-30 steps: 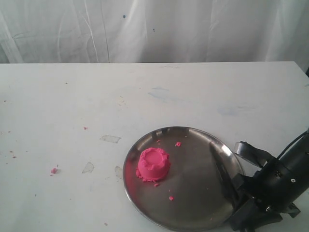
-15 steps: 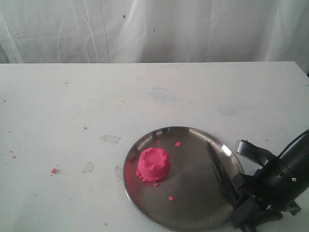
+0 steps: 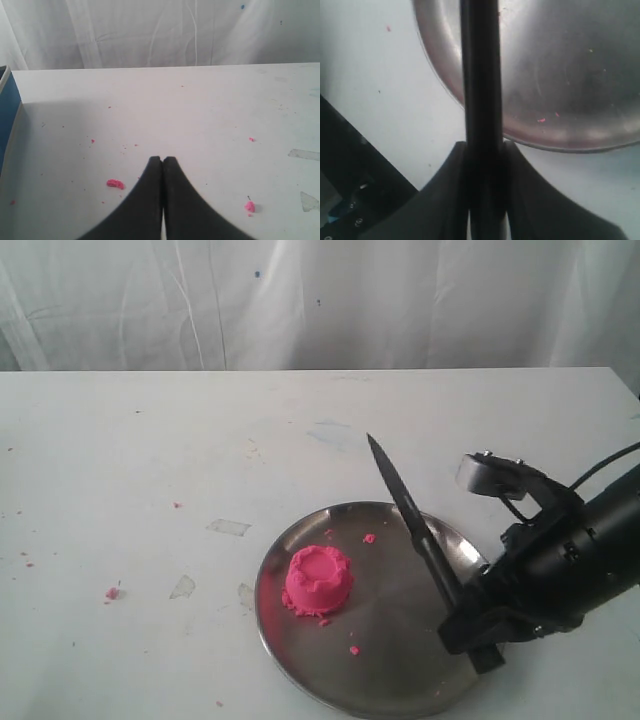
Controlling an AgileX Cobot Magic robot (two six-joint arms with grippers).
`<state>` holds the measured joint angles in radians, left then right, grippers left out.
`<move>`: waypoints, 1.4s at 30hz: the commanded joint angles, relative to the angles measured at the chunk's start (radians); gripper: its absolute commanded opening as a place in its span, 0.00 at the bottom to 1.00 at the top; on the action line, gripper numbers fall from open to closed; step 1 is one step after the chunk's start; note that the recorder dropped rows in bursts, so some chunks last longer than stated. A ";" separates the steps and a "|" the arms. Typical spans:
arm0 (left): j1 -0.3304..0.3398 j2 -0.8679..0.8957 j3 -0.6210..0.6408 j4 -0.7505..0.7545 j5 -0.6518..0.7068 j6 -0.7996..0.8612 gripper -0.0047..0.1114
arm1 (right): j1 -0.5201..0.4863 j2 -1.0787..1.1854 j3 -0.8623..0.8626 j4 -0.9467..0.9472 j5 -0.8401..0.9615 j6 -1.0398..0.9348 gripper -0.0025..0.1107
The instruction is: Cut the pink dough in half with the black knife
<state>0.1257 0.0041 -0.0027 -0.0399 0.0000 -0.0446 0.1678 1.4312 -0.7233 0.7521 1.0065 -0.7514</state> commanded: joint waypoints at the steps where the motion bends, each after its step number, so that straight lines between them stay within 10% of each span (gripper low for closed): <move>1: 0.002 -0.004 0.003 -0.011 -0.006 -0.002 0.04 | 0.096 -0.059 0.004 -0.072 -0.135 0.004 0.02; 42: 0.002 -0.004 0.003 -0.011 -0.205 -0.028 0.04 | 0.250 -0.043 -0.054 -0.113 -0.179 0.101 0.02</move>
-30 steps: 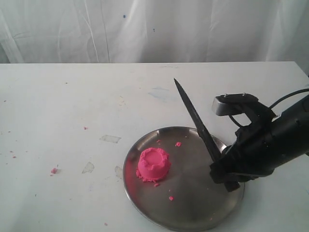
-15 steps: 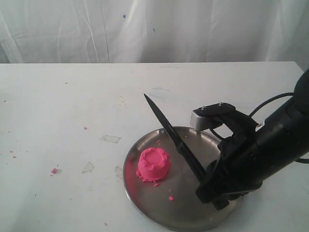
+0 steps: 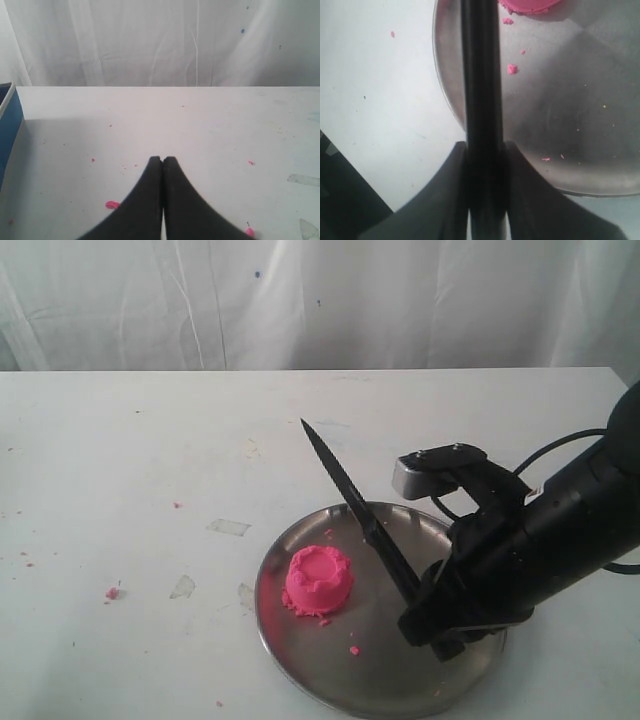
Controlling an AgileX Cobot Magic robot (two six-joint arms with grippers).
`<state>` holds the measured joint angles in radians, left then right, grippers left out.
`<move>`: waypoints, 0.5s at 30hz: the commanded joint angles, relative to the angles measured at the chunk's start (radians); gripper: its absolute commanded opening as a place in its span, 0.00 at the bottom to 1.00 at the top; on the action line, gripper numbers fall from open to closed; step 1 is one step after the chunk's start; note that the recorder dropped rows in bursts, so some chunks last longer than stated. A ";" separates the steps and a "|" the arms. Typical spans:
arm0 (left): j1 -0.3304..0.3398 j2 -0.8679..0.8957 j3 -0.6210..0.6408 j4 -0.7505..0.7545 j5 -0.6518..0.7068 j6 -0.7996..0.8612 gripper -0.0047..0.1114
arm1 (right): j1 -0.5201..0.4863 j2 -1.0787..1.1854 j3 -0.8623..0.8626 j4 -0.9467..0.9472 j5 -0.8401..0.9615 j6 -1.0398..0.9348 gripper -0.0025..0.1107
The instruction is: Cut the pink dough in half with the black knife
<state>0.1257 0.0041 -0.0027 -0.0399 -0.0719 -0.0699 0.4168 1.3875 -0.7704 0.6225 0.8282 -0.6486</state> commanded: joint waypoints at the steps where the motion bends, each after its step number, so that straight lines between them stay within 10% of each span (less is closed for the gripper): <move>1: 0.002 -0.004 0.003 -0.011 -0.205 0.000 0.04 | 0.001 0.000 -0.007 0.017 -0.001 -0.002 0.02; 4: 0.002 0.001 -0.005 -0.093 -0.586 0.070 0.04 | 0.001 0.000 -0.007 0.039 -0.001 -0.002 0.02; 9: 0.002 0.183 -0.229 -0.391 -0.635 0.137 0.04 | 0.001 0.000 -0.007 0.050 -0.001 -0.002 0.02; 13: 0.002 0.390 -0.377 -0.094 -0.579 0.137 0.04 | 0.001 0.000 -0.007 0.050 -0.001 -0.002 0.02; 15: 0.002 0.547 -0.457 0.344 -0.428 0.112 0.04 | 0.001 0.000 -0.007 0.047 -0.001 -0.002 0.02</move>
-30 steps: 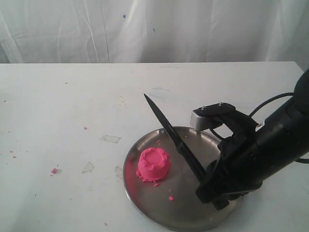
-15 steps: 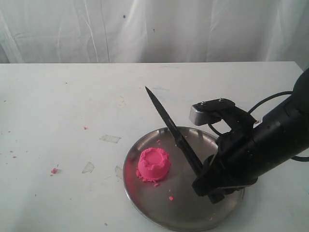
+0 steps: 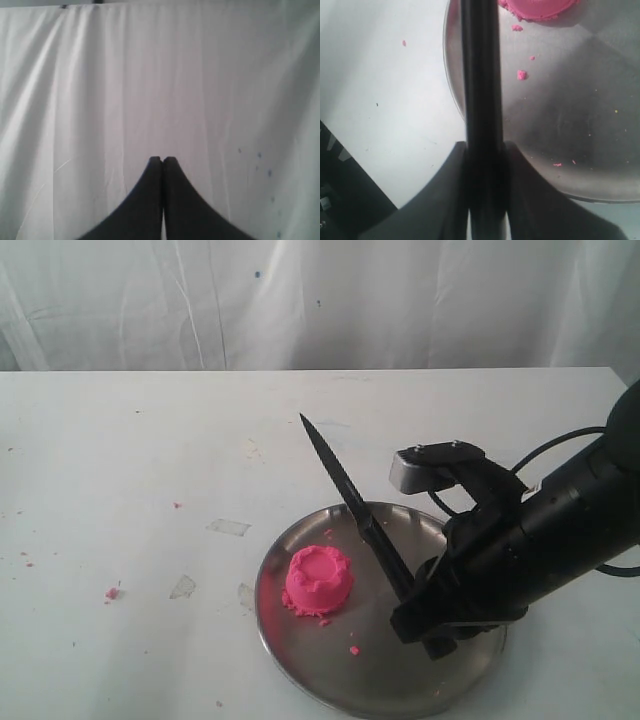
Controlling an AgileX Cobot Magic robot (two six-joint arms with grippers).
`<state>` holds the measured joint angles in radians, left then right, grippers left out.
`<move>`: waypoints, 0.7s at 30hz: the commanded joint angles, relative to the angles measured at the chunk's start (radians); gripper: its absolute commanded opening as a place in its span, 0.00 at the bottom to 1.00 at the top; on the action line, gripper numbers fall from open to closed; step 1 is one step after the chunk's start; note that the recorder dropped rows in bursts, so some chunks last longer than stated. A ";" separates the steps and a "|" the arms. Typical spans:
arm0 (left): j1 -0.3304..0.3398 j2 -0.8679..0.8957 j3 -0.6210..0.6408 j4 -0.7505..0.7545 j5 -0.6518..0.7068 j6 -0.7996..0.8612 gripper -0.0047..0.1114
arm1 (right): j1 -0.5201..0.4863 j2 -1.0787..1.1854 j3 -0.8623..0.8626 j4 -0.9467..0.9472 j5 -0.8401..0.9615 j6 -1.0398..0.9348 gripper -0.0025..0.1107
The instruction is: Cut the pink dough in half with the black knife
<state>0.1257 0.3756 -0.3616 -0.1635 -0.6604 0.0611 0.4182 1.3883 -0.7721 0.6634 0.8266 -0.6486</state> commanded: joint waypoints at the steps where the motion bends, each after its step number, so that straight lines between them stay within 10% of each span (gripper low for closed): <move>1: 0.002 0.296 -0.131 0.764 0.239 -0.122 0.04 | -0.001 -0.001 -0.005 0.005 0.000 -0.002 0.02; 6: -0.040 0.621 -0.136 1.236 0.357 -0.835 0.04 | -0.001 -0.001 -0.005 -0.037 -0.011 -0.002 0.02; 10: -0.149 0.762 -0.140 1.455 0.149 -1.045 0.04 | -0.001 -0.001 -0.005 -0.054 -0.048 -0.002 0.02; 21: -0.336 1.095 -0.233 1.389 0.141 -0.872 0.04 | -0.001 -0.001 0.006 -0.057 -0.096 -0.002 0.02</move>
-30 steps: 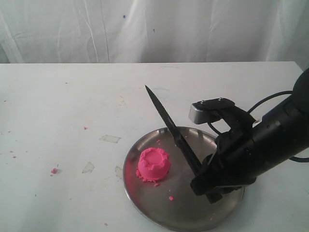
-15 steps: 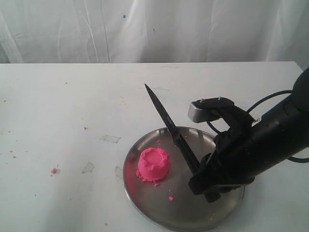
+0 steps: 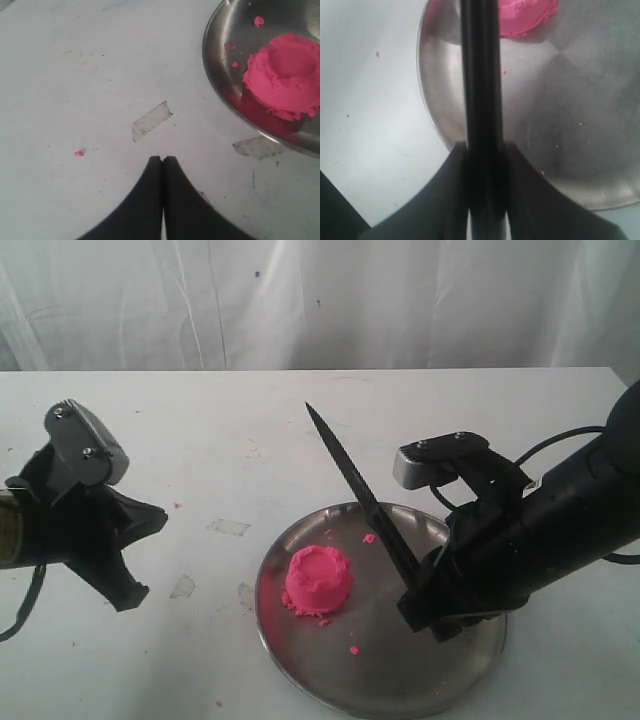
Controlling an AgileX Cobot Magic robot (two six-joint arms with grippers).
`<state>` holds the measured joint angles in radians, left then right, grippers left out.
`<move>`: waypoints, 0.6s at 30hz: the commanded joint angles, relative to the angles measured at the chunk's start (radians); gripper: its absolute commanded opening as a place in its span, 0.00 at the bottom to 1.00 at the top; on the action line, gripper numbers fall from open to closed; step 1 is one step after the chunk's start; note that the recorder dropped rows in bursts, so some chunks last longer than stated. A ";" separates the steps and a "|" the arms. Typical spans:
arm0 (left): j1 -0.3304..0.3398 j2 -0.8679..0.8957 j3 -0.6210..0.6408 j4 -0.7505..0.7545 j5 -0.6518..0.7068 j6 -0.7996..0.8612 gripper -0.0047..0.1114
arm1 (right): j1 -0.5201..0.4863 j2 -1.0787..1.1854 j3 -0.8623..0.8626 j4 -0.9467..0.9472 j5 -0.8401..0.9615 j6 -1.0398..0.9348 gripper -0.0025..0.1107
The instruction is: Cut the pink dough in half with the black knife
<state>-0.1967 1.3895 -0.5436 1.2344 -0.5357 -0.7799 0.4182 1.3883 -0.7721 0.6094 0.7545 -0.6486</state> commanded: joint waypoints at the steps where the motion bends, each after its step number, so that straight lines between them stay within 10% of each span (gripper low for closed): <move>1: -0.013 0.102 -0.067 -0.009 0.014 -0.057 0.05 | -0.001 -0.001 0.015 -0.005 -0.031 -0.002 0.02; 10: -0.013 0.218 -0.167 -0.019 0.139 -0.373 0.46 | -0.001 -0.001 0.028 -0.016 -0.075 -0.002 0.02; 15: -0.028 0.329 -0.181 -0.044 -0.280 -0.480 0.44 | -0.001 -0.001 0.028 -0.016 -0.076 -0.002 0.02; 18: -0.077 0.376 -0.213 -0.014 -0.263 -0.503 0.42 | -0.001 -0.001 0.028 -0.016 -0.079 -0.002 0.02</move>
<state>-0.2340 1.7314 -0.7320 1.1958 -0.7704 -1.2489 0.4182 1.3883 -0.7466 0.5927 0.6875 -0.6486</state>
